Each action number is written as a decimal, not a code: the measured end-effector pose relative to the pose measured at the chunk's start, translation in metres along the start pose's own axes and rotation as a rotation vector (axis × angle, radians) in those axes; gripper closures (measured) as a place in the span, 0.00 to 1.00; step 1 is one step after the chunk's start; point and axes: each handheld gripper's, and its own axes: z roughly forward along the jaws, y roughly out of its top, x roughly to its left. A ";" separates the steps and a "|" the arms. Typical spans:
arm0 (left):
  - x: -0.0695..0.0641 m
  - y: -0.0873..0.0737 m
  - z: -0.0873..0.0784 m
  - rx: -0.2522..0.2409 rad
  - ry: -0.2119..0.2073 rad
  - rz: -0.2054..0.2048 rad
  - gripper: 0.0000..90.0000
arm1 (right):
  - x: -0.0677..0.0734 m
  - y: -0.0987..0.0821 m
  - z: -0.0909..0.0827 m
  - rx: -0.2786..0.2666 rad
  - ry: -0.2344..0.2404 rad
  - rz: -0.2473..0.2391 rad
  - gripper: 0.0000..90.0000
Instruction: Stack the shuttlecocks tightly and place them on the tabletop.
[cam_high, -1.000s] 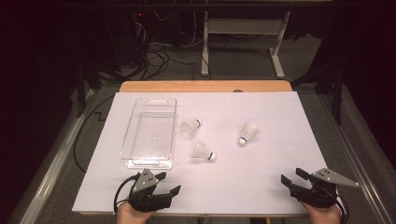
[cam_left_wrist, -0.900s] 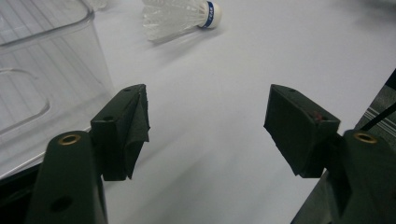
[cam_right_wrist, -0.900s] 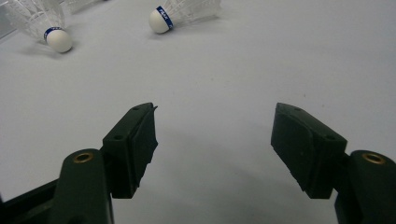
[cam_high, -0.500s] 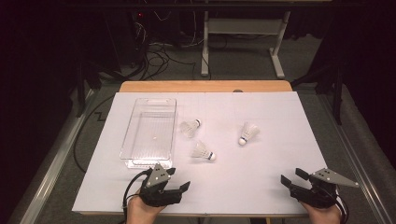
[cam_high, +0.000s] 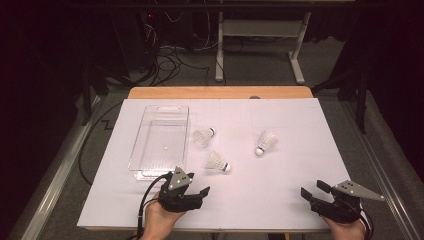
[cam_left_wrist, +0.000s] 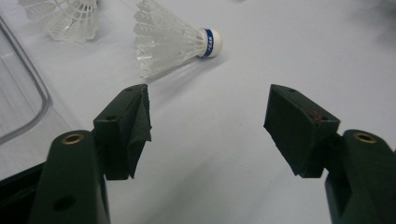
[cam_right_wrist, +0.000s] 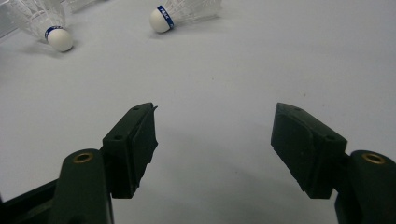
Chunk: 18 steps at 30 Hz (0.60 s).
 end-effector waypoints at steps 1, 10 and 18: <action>0.001 0.002 0.001 0.004 0.000 -0.001 0.36 | 0.000 0.000 0.000 0.000 0.000 0.000 0.35; 0.006 0.013 0.006 0.030 0.000 -0.046 0.35 | 0.000 0.000 0.000 0.003 0.004 -0.001 0.35; 0.012 0.026 0.007 0.048 -0.020 -0.075 0.37 | 0.000 0.000 0.000 0.005 0.005 -0.002 0.35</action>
